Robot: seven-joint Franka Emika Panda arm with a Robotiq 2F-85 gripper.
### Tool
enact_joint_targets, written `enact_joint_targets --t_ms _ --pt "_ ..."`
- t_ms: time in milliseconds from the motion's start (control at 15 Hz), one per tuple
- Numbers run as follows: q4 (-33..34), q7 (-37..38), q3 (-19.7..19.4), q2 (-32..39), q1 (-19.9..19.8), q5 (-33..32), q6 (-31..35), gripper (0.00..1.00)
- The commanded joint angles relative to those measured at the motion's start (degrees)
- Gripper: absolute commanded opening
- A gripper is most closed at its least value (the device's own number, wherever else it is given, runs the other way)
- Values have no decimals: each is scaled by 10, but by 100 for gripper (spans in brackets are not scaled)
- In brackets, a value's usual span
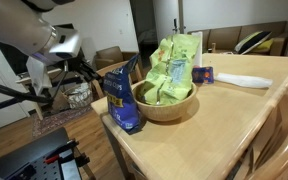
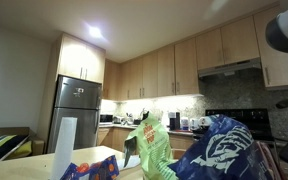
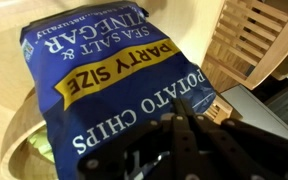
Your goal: Move the blue packet of chips to the right
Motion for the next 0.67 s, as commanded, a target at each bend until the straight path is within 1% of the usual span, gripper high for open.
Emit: enact_joint_targets --t_ms 0,67,267,467,533,600 --pt "15 -3 -7 35 6 -13 -12 0" --pt "16 -1 -12 38 12 -17 -13 0" --pt "21 -1 -11 57 10 -24 -29 0" --pt "30 -22 18 93 -32 -23 -85 0" --pt "13 105 109 117 -100 -120 -125 0" --pt "36 -31 48 117 -72 -40 -130 0"
